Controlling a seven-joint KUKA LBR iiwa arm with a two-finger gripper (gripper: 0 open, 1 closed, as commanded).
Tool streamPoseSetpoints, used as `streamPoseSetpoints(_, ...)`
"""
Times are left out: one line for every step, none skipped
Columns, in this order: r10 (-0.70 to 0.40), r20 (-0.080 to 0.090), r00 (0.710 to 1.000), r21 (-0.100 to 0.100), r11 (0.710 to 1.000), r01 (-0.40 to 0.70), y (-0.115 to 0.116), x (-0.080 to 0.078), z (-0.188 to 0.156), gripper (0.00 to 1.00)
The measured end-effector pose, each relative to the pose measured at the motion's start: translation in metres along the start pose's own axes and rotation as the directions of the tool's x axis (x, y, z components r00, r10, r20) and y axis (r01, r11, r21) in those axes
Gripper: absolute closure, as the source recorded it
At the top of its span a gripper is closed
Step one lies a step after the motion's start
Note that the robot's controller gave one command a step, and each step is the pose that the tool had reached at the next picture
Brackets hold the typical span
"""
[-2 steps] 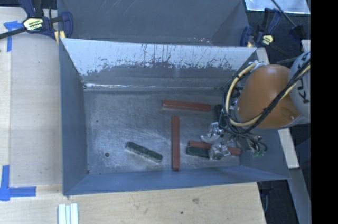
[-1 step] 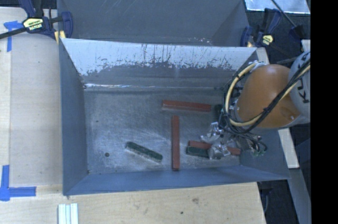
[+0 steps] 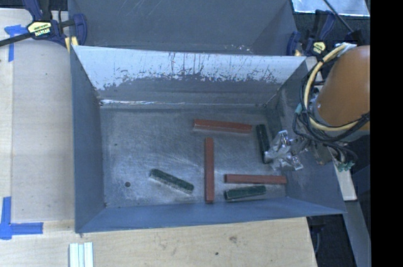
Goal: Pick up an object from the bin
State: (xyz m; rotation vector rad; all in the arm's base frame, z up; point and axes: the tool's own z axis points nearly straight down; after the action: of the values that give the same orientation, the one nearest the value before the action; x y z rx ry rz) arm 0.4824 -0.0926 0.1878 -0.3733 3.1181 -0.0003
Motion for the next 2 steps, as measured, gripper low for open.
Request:
streamPoseSetpoints(0.000, 0.000, 1.000, 0.000, 1.000, 0.000, -0.0001, 0.0000, 0.0000, 0.00)
streamPoseSetpoints(0.001, 0.000, 1.000, 0.000, 1.000, -0.001, -0.0001, 0.0000, 0.0000, 0.00)
